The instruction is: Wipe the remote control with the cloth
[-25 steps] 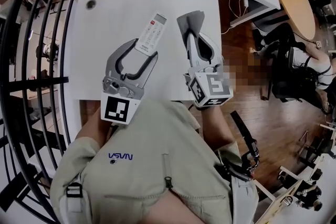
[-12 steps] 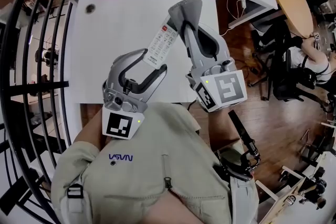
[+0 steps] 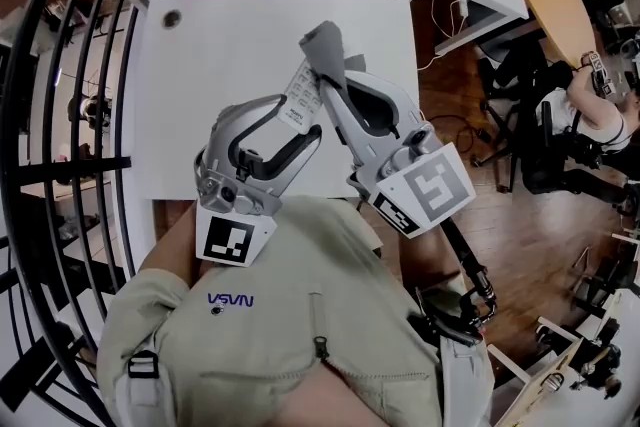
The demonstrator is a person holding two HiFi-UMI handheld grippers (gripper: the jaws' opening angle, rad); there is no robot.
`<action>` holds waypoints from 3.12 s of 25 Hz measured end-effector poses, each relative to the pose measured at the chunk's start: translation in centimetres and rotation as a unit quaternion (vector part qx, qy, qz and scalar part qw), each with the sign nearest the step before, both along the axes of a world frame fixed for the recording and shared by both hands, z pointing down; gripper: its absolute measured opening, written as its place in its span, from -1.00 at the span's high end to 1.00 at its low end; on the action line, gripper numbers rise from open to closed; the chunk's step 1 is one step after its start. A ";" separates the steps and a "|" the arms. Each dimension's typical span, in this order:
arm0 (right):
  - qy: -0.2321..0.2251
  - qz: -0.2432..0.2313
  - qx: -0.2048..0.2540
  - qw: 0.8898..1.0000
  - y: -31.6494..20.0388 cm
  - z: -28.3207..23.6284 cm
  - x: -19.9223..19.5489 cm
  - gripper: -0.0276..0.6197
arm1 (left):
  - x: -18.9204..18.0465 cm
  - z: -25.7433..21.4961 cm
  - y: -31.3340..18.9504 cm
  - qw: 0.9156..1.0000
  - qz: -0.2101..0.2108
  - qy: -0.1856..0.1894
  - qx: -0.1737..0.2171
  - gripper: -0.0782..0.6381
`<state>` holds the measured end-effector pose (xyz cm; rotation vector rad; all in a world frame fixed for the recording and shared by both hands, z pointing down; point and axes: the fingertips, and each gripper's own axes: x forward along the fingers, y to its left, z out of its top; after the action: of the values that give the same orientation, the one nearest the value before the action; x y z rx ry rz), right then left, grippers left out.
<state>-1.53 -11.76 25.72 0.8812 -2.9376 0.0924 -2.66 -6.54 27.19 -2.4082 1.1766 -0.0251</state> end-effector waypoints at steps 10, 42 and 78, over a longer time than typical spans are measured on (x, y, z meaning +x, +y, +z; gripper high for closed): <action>-0.039 -0.066 -0.019 0.997 0.9 -1.5 0.4 0.86 | 0.7 0.5 0.3 1.000 0.014 -0.010 -0.008 0.13; -0.263 0.069 -0.115 0.955 -5.7 0.5 8.5 0.86 | -6.8 2.2 -4.7 0.897 0.042 0.372 -0.234 0.16; 0.005 0.159 -0.017 0.987 -5.0 11.4 2.8 0.86 | -5.0 12.6 -5.6 0.554 0.049 0.669 -0.493 0.17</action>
<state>1.26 -16.79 37.11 1.3312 -2.7513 0.1547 -7.69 -12.19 39.78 -3.4042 1.8669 2.0760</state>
